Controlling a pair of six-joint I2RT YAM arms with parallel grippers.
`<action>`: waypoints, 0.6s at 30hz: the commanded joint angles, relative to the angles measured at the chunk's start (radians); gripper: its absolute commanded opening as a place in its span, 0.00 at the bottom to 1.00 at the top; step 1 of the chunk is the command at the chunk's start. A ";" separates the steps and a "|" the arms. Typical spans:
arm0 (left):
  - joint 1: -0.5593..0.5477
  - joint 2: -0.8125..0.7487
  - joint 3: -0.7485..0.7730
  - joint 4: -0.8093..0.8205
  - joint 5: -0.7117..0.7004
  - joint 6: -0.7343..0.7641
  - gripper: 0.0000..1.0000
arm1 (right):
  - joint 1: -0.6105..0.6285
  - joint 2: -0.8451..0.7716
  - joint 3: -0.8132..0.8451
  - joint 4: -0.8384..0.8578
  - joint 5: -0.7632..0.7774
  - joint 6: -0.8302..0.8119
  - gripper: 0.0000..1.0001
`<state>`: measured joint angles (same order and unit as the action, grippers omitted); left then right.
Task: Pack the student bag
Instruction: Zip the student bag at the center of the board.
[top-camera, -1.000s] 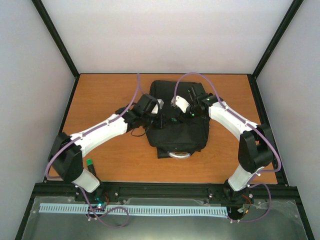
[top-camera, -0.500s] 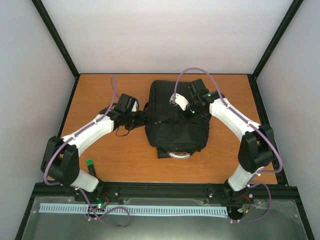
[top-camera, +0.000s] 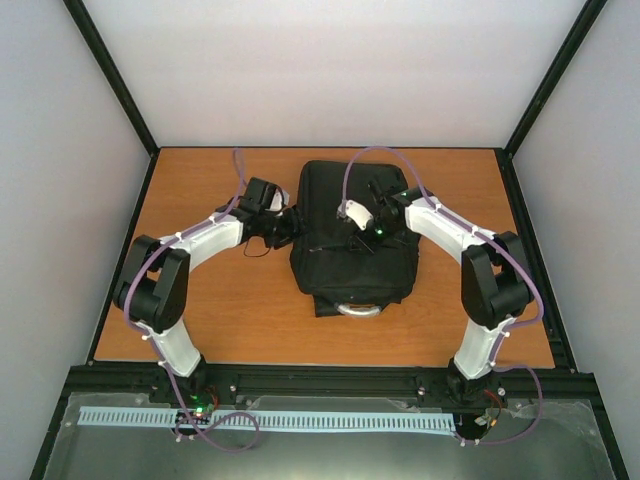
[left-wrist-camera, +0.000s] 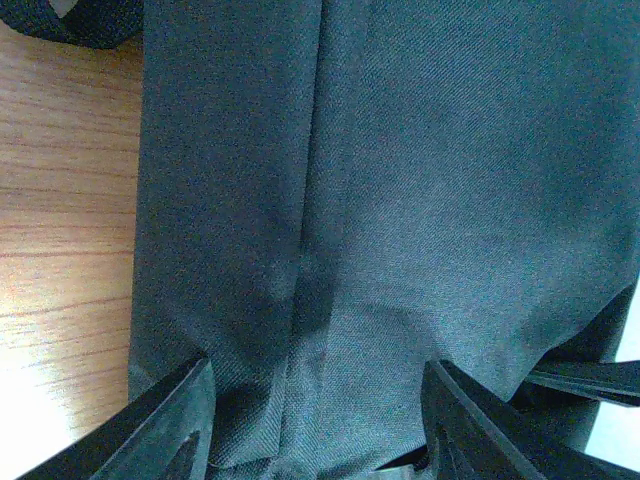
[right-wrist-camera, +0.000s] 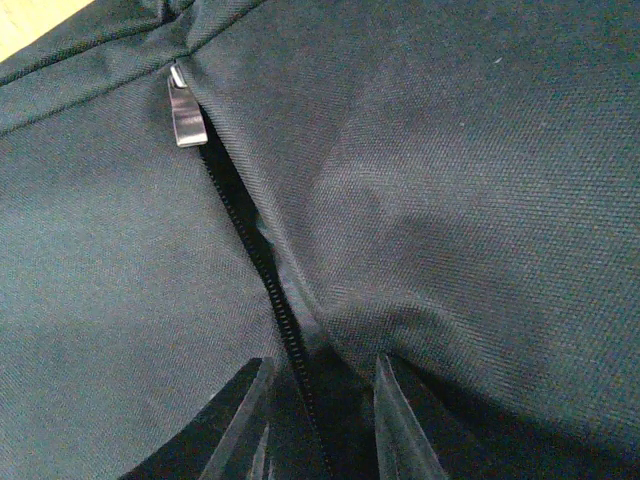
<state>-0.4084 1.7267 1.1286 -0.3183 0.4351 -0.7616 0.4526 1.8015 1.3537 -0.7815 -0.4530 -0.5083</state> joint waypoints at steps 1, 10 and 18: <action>0.002 0.009 0.019 0.078 0.068 -0.031 0.58 | 0.004 0.040 -0.021 -0.030 0.071 0.027 0.32; -0.035 -0.038 -0.081 0.106 0.083 -0.042 0.32 | 0.004 0.084 0.013 -0.036 0.123 0.055 0.39; -0.136 -0.084 -0.223 0.215 0.034 -0.116 0.18 | -0.003 0.083 0.029 -0.038 0.192 0.060 0.41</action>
<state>-0.4587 1.6703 0.9627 -0.1715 0.4320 -0.8207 0.4549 1.8282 1.3808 -0.8009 -0.3931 -0.4683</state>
